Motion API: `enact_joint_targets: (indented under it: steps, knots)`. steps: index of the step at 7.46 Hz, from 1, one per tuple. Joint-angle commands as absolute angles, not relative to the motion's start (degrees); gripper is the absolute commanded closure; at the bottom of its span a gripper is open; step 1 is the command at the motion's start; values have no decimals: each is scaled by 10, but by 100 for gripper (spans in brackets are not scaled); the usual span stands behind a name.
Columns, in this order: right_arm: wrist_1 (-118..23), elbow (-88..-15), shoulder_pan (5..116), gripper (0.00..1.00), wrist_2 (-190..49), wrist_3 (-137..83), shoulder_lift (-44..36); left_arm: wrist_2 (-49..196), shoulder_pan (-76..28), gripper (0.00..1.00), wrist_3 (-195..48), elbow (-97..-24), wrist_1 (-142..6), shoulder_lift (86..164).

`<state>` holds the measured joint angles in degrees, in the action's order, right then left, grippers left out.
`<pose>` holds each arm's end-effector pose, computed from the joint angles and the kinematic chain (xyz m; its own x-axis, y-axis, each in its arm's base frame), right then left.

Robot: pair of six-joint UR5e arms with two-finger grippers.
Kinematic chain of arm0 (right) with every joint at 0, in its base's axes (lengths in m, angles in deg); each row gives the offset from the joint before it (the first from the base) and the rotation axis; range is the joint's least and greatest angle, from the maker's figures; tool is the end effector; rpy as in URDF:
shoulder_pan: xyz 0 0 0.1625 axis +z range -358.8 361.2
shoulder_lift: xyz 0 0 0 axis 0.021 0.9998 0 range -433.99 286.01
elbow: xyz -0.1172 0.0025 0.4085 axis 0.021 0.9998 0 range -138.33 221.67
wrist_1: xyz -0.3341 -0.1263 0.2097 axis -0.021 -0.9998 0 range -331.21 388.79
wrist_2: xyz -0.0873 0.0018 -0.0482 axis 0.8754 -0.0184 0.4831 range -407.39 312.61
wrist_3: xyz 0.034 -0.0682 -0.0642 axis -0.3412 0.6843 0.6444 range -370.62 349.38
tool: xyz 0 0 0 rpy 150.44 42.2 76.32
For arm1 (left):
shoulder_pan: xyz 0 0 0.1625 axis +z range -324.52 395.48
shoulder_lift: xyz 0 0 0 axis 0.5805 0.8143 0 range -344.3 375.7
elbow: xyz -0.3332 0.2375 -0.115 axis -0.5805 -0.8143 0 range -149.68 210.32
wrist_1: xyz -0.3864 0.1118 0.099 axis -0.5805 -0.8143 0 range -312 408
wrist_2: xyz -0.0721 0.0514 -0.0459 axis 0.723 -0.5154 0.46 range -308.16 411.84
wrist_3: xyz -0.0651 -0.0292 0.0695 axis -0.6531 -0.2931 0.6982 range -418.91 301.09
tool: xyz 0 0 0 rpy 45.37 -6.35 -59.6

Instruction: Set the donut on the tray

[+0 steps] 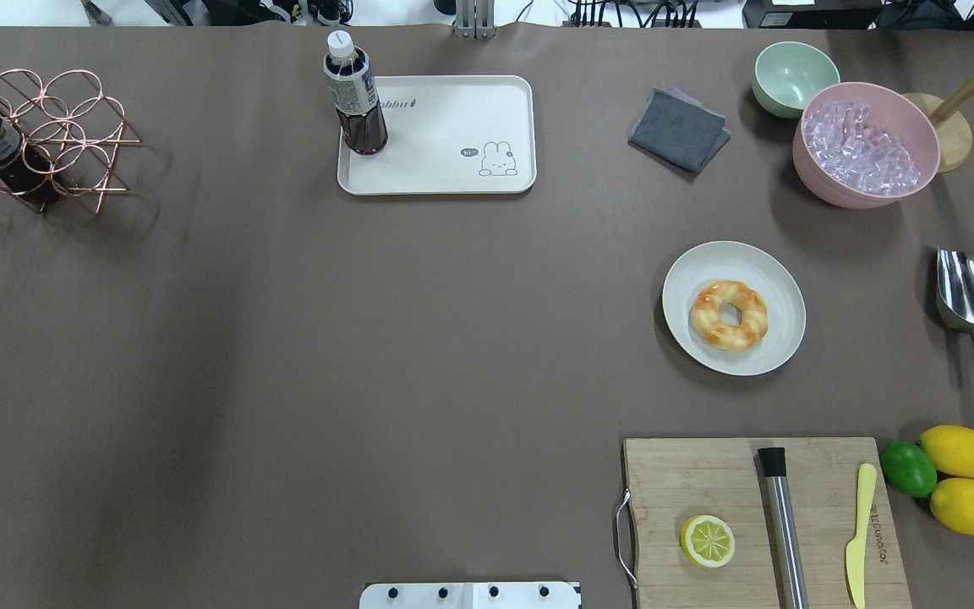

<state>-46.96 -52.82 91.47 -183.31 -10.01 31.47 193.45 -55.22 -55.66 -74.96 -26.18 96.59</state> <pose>0.0634 -0.3749 0.7103 0.6958 -0.0486 0.7166 0.0028 0.9979 0.0649 -0.0602 -0.4100 0.6177 0.6191 -0.0831 -0.7809 -0.0230 0.9920 -0.1238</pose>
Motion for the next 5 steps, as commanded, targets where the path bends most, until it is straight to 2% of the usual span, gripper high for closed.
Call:
enact_joint_targets:
  steps: [1,5]
  knots:
    - [-469,-533,913,1,-1834,-104,312,1935,-552,2,-557,-750,-262,966]
    - [-475,-557,822,1,-1841,-129,233,1934,-552,2,-557,-749,-262,966]
